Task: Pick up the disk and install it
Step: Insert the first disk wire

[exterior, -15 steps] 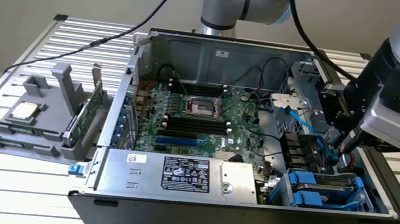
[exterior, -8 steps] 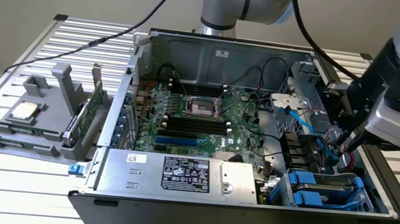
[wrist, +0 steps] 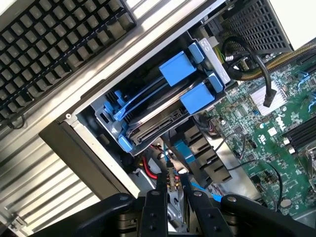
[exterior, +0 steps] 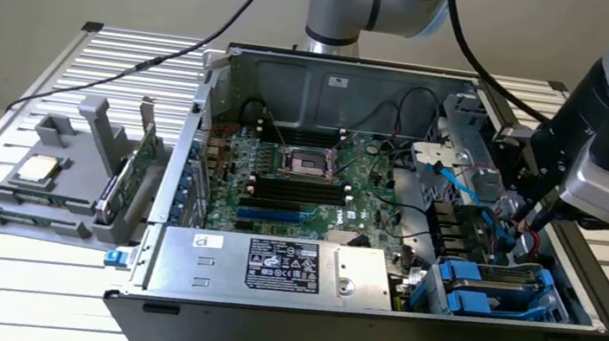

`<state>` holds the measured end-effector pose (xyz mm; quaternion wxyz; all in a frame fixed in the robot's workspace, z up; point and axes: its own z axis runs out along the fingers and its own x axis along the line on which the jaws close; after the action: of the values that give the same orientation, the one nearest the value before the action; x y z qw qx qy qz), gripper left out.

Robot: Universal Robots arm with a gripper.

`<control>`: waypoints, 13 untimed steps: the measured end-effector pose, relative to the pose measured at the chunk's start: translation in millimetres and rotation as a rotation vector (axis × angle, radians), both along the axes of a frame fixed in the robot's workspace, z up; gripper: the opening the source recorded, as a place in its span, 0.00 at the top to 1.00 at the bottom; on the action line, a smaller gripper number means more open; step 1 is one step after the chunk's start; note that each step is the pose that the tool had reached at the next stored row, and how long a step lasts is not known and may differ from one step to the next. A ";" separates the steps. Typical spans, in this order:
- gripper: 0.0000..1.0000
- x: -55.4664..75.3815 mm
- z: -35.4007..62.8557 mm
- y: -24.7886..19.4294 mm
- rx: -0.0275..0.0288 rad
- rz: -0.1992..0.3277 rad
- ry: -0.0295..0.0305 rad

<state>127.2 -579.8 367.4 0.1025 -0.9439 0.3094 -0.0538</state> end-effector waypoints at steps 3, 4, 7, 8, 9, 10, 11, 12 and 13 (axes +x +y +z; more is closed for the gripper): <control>0.76 1.0 -1.0 0.0 0.0001 0.001 0.0023; 0.76 1.4 -1.3 0.0 0.0000 0.001 0.0032; 0.76 2.1 -2.7 0.1 0.0003 0.002 0.0076; 0.76 2.2 -3.2 0.0 0.0002 0.002 0.0106; 0.76 2.3 -3.7 0.0 0.0001 0.002 0.0136; 0.76 2.4 -4.1 0.0 0.0001 0.002 0.0162; 0.76 2.5 -4.5 0.0 0.0000 0.002 0.0184; 0.76 2.8 -4.8 0.0 -0.0001 0.002 0.0201; 0.76 3.1 -5.0 0.0 0.0000 0.003 0.0210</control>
<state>130.4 -579.8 362.4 0.0994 -0.9448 0.3092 -0.0437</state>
